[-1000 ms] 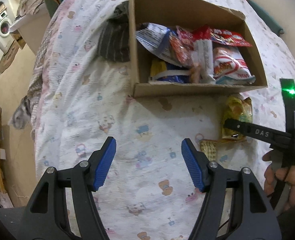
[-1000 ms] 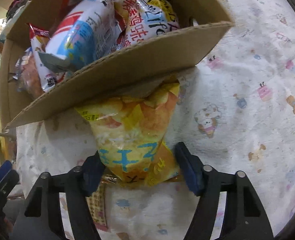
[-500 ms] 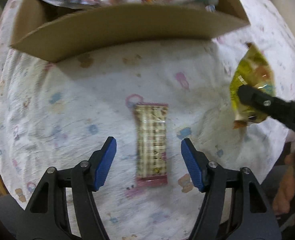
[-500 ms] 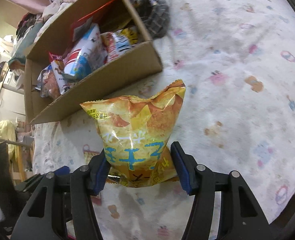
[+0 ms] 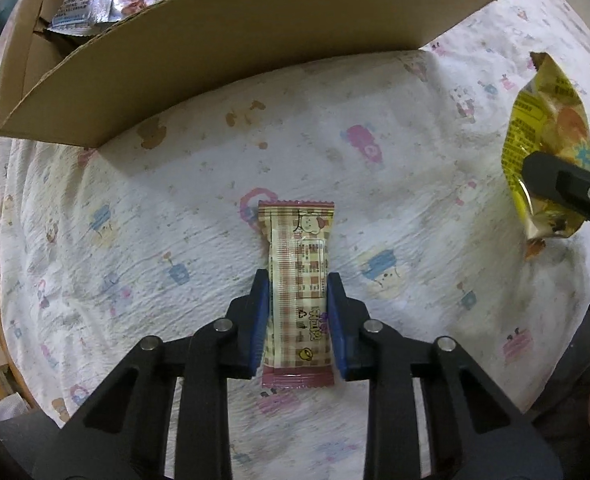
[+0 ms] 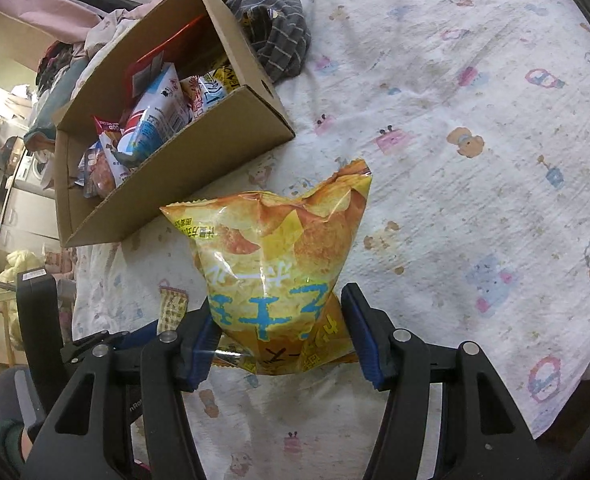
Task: Organize snacks
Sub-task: 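Lift both snacks and carry them over the box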
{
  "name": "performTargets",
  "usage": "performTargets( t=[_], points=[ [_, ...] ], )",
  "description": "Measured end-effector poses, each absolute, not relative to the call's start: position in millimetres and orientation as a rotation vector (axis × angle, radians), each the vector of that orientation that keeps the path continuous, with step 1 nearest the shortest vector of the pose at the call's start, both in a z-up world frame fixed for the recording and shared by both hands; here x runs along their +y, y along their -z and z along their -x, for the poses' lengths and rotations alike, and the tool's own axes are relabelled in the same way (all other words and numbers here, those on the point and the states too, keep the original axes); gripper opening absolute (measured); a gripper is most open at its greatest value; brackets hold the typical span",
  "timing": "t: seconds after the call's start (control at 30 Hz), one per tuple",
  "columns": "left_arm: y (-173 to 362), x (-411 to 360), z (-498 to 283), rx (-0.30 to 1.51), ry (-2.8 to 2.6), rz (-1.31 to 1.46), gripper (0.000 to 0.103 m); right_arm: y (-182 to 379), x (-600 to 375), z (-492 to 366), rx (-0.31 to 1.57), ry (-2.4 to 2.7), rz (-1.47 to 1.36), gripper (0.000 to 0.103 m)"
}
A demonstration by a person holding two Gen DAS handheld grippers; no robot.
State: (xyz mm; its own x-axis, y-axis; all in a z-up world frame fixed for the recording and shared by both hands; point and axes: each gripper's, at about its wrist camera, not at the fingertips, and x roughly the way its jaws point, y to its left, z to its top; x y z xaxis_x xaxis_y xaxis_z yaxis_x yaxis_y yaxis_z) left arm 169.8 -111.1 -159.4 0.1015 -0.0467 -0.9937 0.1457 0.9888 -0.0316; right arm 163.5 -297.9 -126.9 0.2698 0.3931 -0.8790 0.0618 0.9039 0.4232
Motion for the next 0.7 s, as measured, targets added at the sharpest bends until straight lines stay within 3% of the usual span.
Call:
performTargets(
  t=[0.43, 0.7],
  points=[
    [118.3, -66.5, -148.9, 1.365, 0.089, -0.04, 0.024, 125.9, -282.0, -162.8, 1.294, -0.259, -0.381, 0.061],
    [59.0, -42.0, -134.5, 1.236, 0.058, 0.04, 0.024, 107.5, -267.4, -152.5, 1.259, -0.302, -0.382, 0.061]
  ],
)
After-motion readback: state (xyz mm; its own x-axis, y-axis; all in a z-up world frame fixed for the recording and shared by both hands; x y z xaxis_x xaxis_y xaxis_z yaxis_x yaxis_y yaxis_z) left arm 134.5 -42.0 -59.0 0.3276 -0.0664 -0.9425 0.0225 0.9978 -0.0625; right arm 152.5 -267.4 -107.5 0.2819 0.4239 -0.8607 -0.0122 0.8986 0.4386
